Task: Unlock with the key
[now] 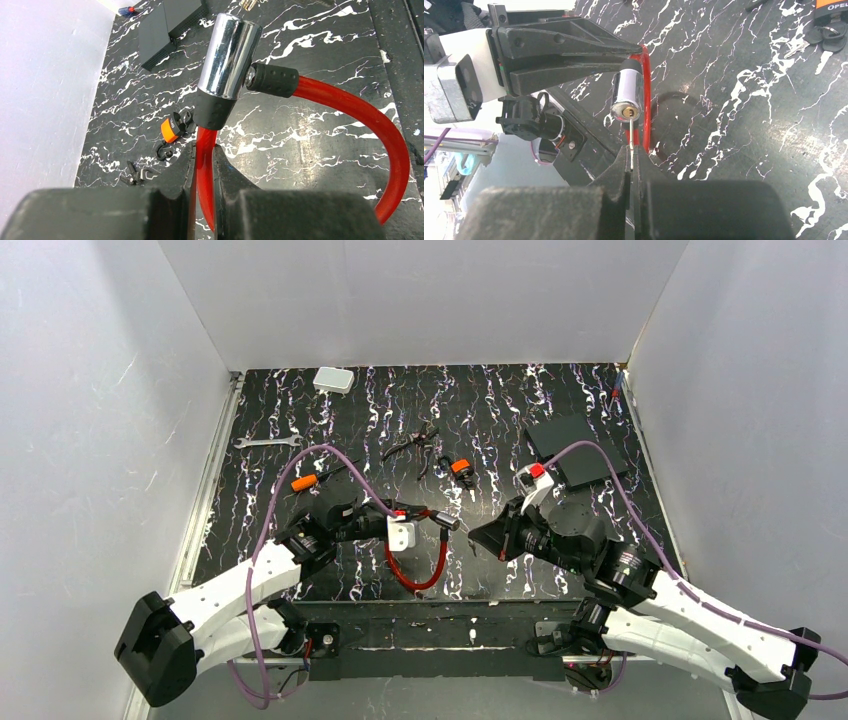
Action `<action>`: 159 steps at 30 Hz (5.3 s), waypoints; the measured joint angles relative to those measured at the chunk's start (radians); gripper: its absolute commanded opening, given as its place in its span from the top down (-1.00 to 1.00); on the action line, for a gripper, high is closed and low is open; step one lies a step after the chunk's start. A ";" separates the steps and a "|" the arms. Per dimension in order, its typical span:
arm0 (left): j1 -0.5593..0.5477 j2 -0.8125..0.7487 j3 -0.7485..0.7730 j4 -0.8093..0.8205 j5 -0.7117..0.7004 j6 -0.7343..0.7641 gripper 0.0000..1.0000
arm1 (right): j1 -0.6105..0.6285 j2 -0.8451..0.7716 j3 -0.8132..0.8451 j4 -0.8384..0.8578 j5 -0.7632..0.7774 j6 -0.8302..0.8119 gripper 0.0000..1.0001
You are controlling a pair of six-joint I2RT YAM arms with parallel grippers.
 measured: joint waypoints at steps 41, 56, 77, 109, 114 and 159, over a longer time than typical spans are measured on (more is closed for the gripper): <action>-0.003 -0.011 -0.007 0.024 -0.014 -0.006 1.00 | 0.000 0.033 0.030 0.011 0.010 -0.033 0.97; -0.007 -0.011 -0.007 0.024 -0.020 -0.006 1.00 | 0.000 0.039 0.030 0.020 0.009 -0.032 0.97; -0.008 -0.011 -0.009 0.024 -0.034 0.001 1.00 | -0.001 0.047 0.042 -0.016 0.018 -0.043 0.97; -0.008 -0.011 -0.010 0.024 -0.037 0.009 1.00 | -0.001 0.093 0.069 -0.010 0.002 -0.056 0.97; -0.012 -0.011 -0.015 0.028 -0.042 0.022 1.00 | -0.001 0.111 0.089 -0.024 0.002 -0.056 0.97; -0.034 -0.025 -0.038 0.039 -0.080 0.077 1.00 | -0.001 0.245 0.244 -0.193 -0.035 -0.053 0.97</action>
